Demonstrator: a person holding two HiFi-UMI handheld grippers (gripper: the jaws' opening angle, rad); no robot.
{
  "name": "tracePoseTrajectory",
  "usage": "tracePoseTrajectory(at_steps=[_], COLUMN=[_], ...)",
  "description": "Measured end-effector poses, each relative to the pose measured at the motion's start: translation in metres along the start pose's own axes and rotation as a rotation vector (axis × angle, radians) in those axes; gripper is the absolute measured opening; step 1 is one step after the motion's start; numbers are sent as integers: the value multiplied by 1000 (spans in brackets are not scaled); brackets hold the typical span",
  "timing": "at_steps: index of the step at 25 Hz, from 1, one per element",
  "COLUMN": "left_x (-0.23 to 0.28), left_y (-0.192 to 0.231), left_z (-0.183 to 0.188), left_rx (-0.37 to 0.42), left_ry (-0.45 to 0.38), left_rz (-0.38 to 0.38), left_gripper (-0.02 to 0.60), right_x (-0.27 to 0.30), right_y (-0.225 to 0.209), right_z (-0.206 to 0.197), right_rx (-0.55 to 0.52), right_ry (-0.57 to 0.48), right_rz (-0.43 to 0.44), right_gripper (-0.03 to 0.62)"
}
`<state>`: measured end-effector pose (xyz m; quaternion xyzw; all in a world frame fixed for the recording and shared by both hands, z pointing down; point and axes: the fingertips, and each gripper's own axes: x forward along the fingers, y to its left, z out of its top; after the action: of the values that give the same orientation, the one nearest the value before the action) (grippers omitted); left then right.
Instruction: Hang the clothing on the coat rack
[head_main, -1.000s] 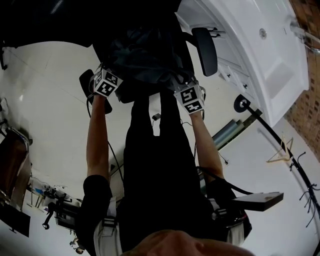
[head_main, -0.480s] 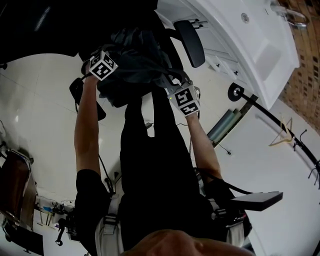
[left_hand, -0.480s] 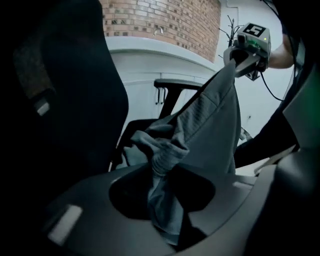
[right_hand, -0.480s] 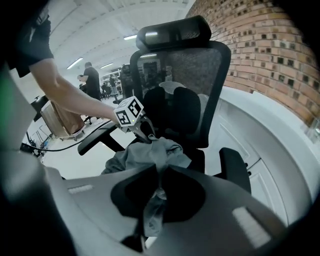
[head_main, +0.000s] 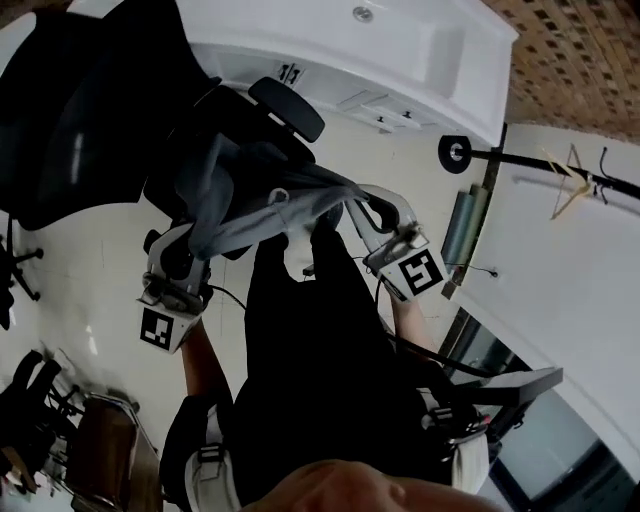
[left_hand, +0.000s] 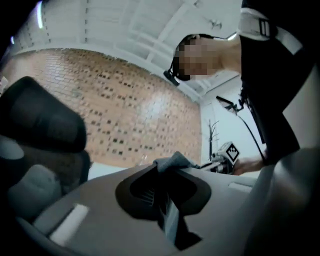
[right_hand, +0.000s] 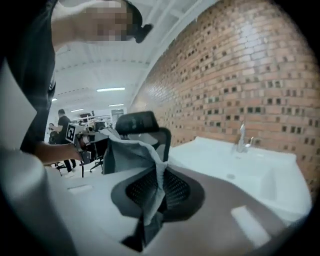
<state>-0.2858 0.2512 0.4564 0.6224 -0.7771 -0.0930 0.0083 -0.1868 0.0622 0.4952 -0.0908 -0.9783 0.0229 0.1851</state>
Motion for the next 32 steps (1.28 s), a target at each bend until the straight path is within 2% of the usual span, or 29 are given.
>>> tracePoseTrajectory(at_steps=[3,7,9,12,15,19,21,24,28,32], left_x=[62,176,232,296,354,415,442,489,531,609], left_y=[-59,-160,-235,-369,-468,-543,-574,-621,-647,-677], left_z=[74,134,154,174,187,203,220,252,275,289], left_rx=[6,-35,-44,-86,-166,-233,-226,-177,-128,-137], left_ry=[-149,-216,-244,-287,-346,-353,-365,-427,-483,-545], left_rz=[-181,-424,-537,-701,-838,-927,-965,-1023,-1070,-1114], left_gripper=[32,32,32,31,31,29,29,29,29,29], right_x=[-94,-239,-323,-460,-570,-654,-685,-729,-778,-813], right_y=[-35,-96,-129,-162,-191,-220,-231,-252,-292,-353], right_z=[55,90,94,89,86,106,122,146,177,207], right_rx=[-36,-98,-79,-30,-73,-238,-306,-390,-466,-520], right_ry=[-120,-262,-348,-458,-471,-427,-404,-377,-367,-383], right_rz=[-126,-280,-362,-473,-592,-724,-782,-881,-998,-1075], right_gripper=[20,20,20,20,20,20,20,20,20,20])
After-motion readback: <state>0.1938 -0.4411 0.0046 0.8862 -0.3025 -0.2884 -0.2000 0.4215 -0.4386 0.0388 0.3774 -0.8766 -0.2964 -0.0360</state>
